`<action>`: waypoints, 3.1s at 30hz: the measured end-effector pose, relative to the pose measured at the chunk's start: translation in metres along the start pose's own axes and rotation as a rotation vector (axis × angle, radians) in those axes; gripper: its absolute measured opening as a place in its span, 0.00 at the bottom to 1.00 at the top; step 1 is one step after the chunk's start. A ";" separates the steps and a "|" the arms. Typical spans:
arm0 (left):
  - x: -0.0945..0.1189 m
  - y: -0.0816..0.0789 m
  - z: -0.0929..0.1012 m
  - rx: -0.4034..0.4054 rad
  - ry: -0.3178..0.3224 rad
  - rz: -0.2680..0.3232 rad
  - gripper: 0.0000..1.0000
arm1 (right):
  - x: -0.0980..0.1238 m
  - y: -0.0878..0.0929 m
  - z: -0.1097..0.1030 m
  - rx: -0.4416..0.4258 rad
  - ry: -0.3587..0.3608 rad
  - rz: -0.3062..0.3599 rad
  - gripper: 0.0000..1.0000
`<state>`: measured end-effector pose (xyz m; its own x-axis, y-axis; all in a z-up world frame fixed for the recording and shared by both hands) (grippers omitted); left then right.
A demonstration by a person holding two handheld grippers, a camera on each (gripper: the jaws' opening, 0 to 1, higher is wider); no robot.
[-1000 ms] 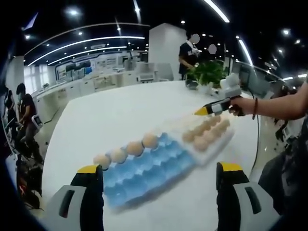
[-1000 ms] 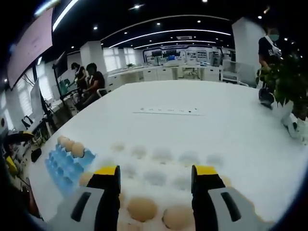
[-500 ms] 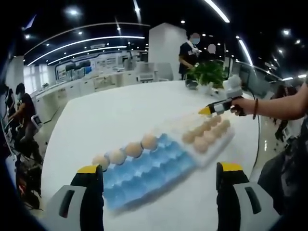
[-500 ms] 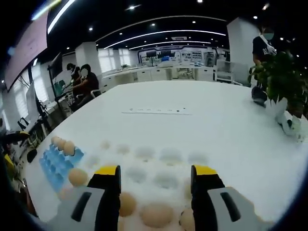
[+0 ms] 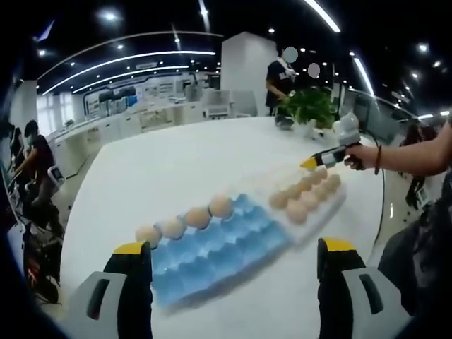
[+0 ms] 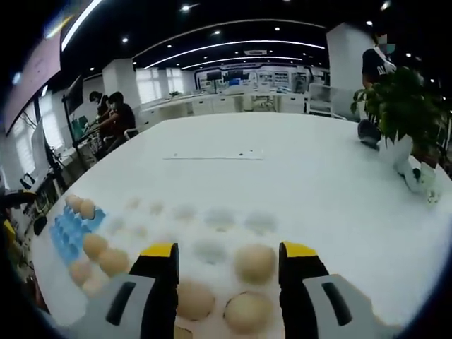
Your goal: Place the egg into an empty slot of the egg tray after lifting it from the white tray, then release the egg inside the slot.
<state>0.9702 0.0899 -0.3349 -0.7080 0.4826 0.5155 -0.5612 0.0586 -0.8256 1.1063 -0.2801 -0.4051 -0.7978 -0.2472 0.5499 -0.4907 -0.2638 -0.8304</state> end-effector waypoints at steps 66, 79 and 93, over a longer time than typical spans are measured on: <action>0.008 -0.005 -0.017 0.041 -0.057 0.031 1.00 | -0.005 0.005 0.017 0.032 0.133 0.096 0.27; 0.008 -0.006 -0.014 0.032 -0.047 0.030 1.00 | -0.003 -0.016 0.010 0.033 0.120 0.142 0.27; 0.008 -0.006 -0.016 0.030 -0.053 0.025 0.99 | -0.012 -0.020 0.005 0.044 0.093 0.139 0.28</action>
<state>0.9747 0.1076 -0.3298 -0.7434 0.4362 0.5070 -0.5550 0.0207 -0.8316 1.1278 -0.2770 -0.3951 -0.8870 -0.1976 0.4174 -0.3589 -0.2738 -0.8923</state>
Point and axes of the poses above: the point that each gripper's makers call its tool centre point, and the gripper's own axes: x roughly backward along the fingers, z roughly to its right, y roughly out of its underside, the point moved 2 cm from there along x, roughly backward along the fingers, and after that the axes turned 12 degrees about x, right-handed, at the moved point
